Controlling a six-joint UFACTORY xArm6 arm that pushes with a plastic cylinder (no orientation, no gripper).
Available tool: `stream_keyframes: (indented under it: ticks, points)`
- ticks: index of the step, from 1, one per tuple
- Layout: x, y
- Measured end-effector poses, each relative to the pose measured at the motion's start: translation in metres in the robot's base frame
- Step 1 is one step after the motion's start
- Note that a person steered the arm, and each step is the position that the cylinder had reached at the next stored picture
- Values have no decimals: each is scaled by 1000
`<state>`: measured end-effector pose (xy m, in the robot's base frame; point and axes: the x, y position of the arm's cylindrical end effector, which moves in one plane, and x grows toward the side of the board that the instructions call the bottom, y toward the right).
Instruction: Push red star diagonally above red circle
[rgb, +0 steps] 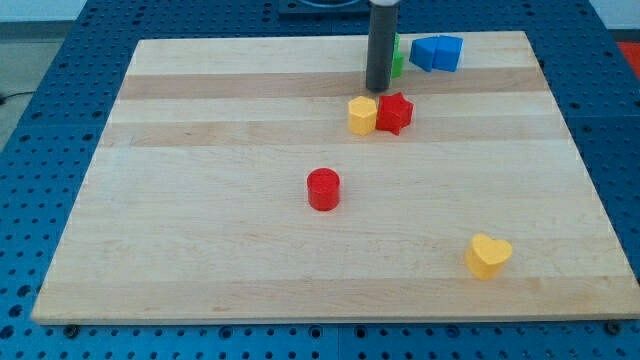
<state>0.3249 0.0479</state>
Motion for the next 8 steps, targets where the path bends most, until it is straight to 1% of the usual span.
stream_keyframes:
  ticks: [1, 2, 3, 5, 6, 7, 8]
  points:
    - [18, -85]
    - [-5, -148]
    - [-16, -170]
    - [-16, -193]
    - [-17, -193]
    - [-17, -185]
    - [-17, -161]
